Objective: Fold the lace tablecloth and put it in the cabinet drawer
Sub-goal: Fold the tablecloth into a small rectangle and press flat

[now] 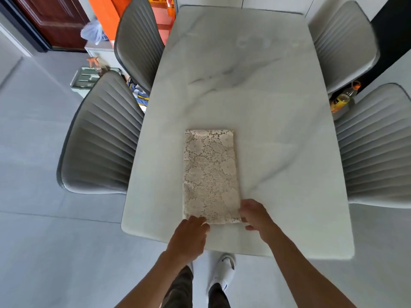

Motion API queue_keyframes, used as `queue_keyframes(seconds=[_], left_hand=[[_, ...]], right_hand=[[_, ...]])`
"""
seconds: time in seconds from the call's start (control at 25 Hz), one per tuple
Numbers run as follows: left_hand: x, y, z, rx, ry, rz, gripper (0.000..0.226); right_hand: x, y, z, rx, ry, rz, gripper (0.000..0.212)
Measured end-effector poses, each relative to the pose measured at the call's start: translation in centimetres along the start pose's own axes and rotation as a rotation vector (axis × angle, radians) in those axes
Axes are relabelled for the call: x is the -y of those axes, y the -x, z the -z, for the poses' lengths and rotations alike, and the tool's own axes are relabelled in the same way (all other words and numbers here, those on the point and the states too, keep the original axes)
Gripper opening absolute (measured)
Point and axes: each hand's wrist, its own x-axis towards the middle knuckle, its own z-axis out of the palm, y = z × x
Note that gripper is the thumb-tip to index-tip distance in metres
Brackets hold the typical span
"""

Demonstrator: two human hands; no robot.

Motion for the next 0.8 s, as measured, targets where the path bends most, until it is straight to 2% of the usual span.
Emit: queue_keyframes(seconds=[0.12, 0.2, 0.32, 0.44, 0.52, 0.64, 0.8], left_hand=[[2.6, -1.1, 0.4, -0.201, 0.091, 0.126, 0.025], [3.9, -2.5, 0.9, -0.205, 0.095, 0.213, 0.032], [5.0, -3.4, -0.3, -0.14, 0.302, 0.361, 0.036], [5.1, -3.5, -0.9, -0.17, 0.578, 0.518, 0.037], [5.1, -3.9, -0.5, -0.176, 0.832, 0.615, 0.035], [5.5, -4.7, 0.7, -0.141, 1.287, 0.664, 0.035], [6.4, -4.5, 2.0, -0.065, 1.445, 0.731, 0.031]], right_hand=[[-1.0, -1.0, -1.7, -0.201, 0.395, 0.297, 0.041], [-0.9, -1.0, -2.6, -0.21, 0.616, 0.508, 0.045], [-1.8, -1.4, -3.7, -0.111, 0.887, 0.543, 0.041], [-3.6, -1.3, -3.9, -0.135, 1.153, 0.605, 0.061], [-4.1, -1.0, -3.9, -0.195, 1.18, 0.671, 0.068], [-4.1, -1.3, -4.1, -0.278, 1.142, 0.72, 0.067], [-4.6, -1.3, -3.9, -0.325, 1.145, 0.815, 0.07]])
